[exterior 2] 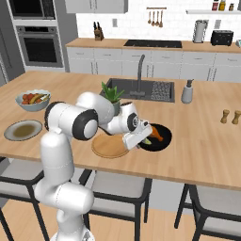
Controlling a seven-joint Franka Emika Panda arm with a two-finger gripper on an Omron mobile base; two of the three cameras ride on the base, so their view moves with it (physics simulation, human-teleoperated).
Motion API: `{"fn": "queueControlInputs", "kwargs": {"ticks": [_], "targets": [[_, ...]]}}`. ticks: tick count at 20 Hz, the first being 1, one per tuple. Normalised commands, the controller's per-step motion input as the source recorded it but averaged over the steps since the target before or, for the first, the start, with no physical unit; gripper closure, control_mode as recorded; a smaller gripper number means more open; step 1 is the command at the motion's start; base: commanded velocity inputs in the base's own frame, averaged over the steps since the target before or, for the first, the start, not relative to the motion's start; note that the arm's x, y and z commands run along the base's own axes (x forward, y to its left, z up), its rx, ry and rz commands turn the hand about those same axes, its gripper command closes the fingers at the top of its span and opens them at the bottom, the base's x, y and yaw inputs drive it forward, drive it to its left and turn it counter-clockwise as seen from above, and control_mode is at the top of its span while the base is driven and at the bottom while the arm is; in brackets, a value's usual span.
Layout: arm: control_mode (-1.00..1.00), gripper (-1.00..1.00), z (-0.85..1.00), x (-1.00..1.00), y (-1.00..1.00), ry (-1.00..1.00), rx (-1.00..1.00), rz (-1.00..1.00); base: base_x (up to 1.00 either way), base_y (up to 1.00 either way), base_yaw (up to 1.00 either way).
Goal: Pick the chicken drumstick and lemon wedge from their plates and place them in the bowl. Then put the bowl in the fridge.
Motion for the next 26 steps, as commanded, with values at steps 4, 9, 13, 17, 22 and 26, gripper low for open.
{"fn": "queueControlInputs", "kwargs": {"ticks": [4,9,13,17,22,26], "targets": [[-1.0,1.0,-0.32,0.04,0.0,0.0,0.01,0.0,0.0,0.0,0.0],[-1.0,1.0,-0.28,0.06,0.0,0.0,0.02,0.03,0.0,0.0,0.0],[-1.0,1.0,0.2,-0.07,0.0,-0.02,0.1,0.09,0.0,0.0,0.0],[-1.0,1.0,0.84,-0.48,0.03,-0.01,0.17,0.18,0.0,0.0,0.0],[-1.0,1.0,0.98,-0.69,0.33,0.0,0.09,0.23,0.0,0.0,0.0],[-1.0,1.0,0.81,-0.76,0.73,-0.03,0.02,0.27,0.0,0.0,0.0]]}}
